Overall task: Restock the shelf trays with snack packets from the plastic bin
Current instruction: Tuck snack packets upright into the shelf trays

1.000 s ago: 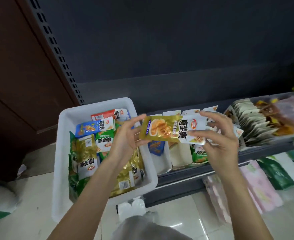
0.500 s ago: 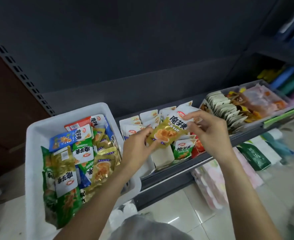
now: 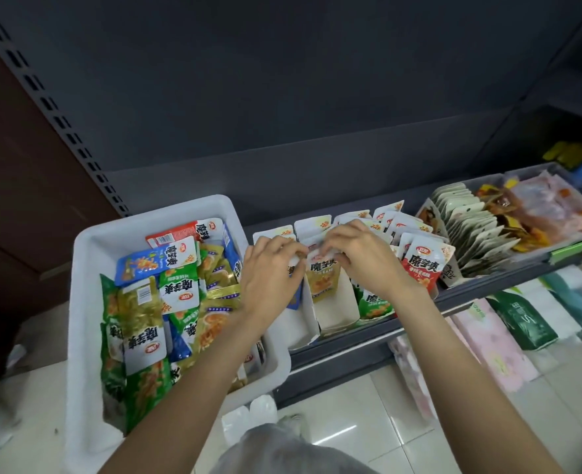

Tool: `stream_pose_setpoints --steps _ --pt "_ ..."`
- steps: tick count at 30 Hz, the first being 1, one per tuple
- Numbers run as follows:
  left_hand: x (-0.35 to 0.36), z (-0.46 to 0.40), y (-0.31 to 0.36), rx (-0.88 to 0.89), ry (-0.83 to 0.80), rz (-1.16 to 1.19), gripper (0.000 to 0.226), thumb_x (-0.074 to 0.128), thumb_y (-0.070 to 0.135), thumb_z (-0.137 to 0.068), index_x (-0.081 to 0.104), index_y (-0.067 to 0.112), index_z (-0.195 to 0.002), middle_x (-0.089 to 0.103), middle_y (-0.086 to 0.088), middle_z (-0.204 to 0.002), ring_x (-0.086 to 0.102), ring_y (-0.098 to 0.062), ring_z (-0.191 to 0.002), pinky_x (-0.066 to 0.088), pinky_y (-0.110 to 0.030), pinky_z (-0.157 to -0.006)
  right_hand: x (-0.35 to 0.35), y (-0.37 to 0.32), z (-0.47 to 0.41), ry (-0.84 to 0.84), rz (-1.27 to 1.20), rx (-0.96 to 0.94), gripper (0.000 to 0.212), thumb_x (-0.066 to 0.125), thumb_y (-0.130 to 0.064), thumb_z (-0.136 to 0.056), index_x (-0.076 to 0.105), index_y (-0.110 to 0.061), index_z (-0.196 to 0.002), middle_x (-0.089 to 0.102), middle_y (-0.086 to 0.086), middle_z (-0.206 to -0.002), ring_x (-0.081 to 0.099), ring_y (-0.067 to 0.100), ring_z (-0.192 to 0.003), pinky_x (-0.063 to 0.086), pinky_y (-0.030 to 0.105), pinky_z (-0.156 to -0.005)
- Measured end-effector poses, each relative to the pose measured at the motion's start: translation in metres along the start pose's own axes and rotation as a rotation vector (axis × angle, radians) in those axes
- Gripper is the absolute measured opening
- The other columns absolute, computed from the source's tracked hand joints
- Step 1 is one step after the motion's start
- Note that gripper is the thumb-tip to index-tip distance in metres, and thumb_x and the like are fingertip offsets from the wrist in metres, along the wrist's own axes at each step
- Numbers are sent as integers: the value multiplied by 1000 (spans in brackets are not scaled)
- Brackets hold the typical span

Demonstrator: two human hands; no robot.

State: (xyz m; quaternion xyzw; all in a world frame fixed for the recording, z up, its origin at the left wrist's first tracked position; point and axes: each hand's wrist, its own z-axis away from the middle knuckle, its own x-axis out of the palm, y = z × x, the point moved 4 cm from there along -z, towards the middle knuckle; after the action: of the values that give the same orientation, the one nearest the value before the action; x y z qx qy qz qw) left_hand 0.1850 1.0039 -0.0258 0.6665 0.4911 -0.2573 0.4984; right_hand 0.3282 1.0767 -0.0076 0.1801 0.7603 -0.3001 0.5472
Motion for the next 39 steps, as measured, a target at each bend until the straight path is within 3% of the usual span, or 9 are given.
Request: stream_pose_setpoints --steps 4,9,14,18,24,30,33,37,39 --pt "-22 8 -8 -49 154 124 22 51 35 -91 65 24 -104 64 7 -103 54 -15 -98 35 -29 -84 -14 -12 8 181 62 41 17 66 -4 -82 72 -14 -94 63 2 -108 53 25 -105 51 36 -83" --pt "-65 54 -44 -73 399 166 20 49 26 -90 64 14 -93 63 7 -87 53 -10 -82 35 -26 -75 -14 -71 19 284 -234 -13 17 56 -10 -89 70 -14 -98 64 -1 -100 59 17 -95 49 27 -77" --pt "-56 109 -117 -209 -86 -139 38 46 48 -80 66 21 -97 68 4 -91 60 -18 -89 50 -35 -79 59 -141 -3 -221 -233 -120 23 57 -22 -92 63 -16 -113 66 2 -107 63 20 -94 53 33 -75" --pt "-40 136 -138 -298 -424 -142 51 57 56 -76 63 21 -113 62 1 -114 55 -24 -109 47 -38 -91 114 -163 -8 -634 -3 -66 59 64 -42 -86 41 -9 -130 50 12 -127 54 32 -111 46 40 -85" --pt "-37 146 -135 -288 -573 -204 56 61 54 -80 50 28 -129 54 7 -125 45 -15 -118 37 -32 -100 138 -177 1 -737 24 -117 76 77 -18 -78 31 -9 -137 38 17 -134 56 36 -106 50 41 -82" --pt "-61 139 -127 -495 -146 2 20 63 42 -85 66 23 -90 68 10 -84 64 -11 -78 50 -25 -63 108 -169 -4 -417 -35 8 21 53 -1 -91 62 -8 -109 65 12 -104 63 30 -93 51 37 -76" --pt "-77 138 -118 -639 -8 156 35 52 43 -92 62 17 -71 66 8 -60 66 -14 -62 49 -27 -61 75 -159 -2 -168 -69 85 12 55 -14 -92 67 -13 -95 65 4 -92 64 23 -85 50 32 -68" --pt "-87 128 -82 -912 -115 860 55 32 58 -91 72 19 -86 74 -2 -74 71 -16 -71 55 -27 -67 22 -154 16 425 -288 22 3 68 -15 -83 70 -13 -84 61 1 -84 57 15 -77 47 24 -61" --pt "-85 120 -62 -905 -107 1122 41 36 56 -87 64 28 -97 75 3 -84 72 -18 -79 56 -25 -66 22 -159 29 500 -306 -148 5 72 -11 -79 72 -11 -84 63 2 -83 55 17 -78 45 27 -65"
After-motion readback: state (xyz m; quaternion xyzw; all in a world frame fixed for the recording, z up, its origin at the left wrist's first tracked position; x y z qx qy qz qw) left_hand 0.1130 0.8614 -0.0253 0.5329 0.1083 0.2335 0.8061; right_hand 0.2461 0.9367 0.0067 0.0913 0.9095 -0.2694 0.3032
